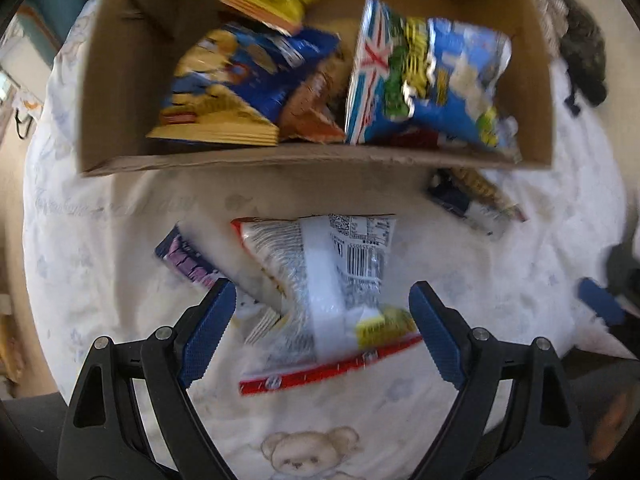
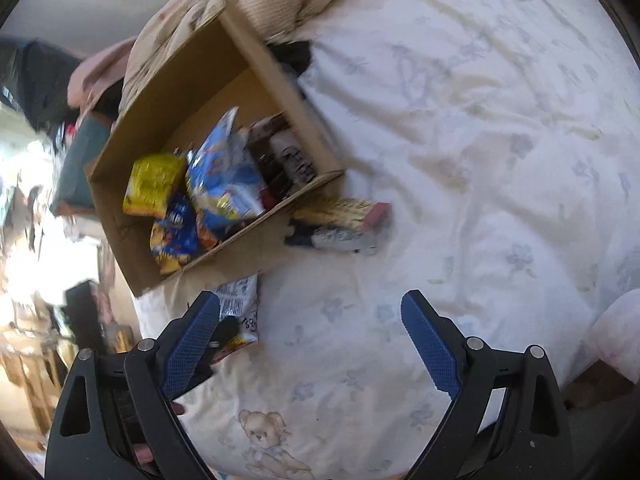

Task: Organize snacks
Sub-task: 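Grasp the white-and-red bag with the left tool while the right tool grasps the purple-and-white bar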

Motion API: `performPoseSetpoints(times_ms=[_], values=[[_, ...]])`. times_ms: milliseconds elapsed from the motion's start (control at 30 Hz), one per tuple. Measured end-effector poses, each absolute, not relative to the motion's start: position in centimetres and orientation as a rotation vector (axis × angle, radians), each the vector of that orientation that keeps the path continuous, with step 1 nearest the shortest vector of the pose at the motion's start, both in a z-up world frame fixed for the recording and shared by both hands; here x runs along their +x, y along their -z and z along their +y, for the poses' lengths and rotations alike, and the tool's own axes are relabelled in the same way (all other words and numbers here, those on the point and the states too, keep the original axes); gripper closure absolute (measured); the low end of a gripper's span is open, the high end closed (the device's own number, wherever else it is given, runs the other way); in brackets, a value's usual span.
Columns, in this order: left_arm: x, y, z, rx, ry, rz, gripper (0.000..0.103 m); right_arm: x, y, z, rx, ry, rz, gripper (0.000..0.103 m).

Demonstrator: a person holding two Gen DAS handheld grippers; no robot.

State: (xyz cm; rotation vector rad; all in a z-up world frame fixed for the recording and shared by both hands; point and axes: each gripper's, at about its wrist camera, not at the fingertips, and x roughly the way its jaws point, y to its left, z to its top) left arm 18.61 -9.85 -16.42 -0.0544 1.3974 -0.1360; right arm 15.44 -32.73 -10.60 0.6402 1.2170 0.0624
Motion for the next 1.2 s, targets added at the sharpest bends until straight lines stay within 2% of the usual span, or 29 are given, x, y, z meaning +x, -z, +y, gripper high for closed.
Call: performPoseSetpoints(times_ms=[133, 167, 200, 300, 500, 700, 933, 1200], values=[[18.7, 18.0, -11.2, 0.011, 0.143, 1.409, 0.017, 14.9, 10.5, -34.9, 0.699, -0.037, 1.199, 0.009], [18.5, 18.2, -11.4, 0.018, 0.149, 1.41, 0.028, 14.8, 10.6, -35.4, 0.716, -0.025, 1.196, 0.009], [18.3, 18.2, -11.6, 0.022, 0.158, 1.403, 0.052, 14.8, 10.7, -35.7, 0.737, -0.019, 1.195, 0.009], [17.9, 17.7, -11.5, 0.02, 0.185, 1.397, 0.061, 14.9, 11.2, -36.7, 0.808, -0.01, 1.198, 0.009], [15.8, 13.2, -9.0, -0.037, 0.197, 1.349, 0.064, 15.1, 11.3, -36.2, 0.825, -0.023, 1.204, 0.009], [14.8, 8.0, -2.7, -0.035, 0.122, 1.268, 0.063, 15.4, 11.5, -33.0, 0.76, -0.105, 1.256, 0.009], [13.8, 8.8, 4.5, -0.118, -0.04, 1.271, 0.063, 17.4, 12.5, -23.8, 0.509, -0.285, 1.371, 0.009], [13.6, 8.3, 6.1, -0.135, -0.11, 1.249, 0.063, 19.1, 13.6, -14.1, 0.201, -0.4, 1.406, 0.01]])
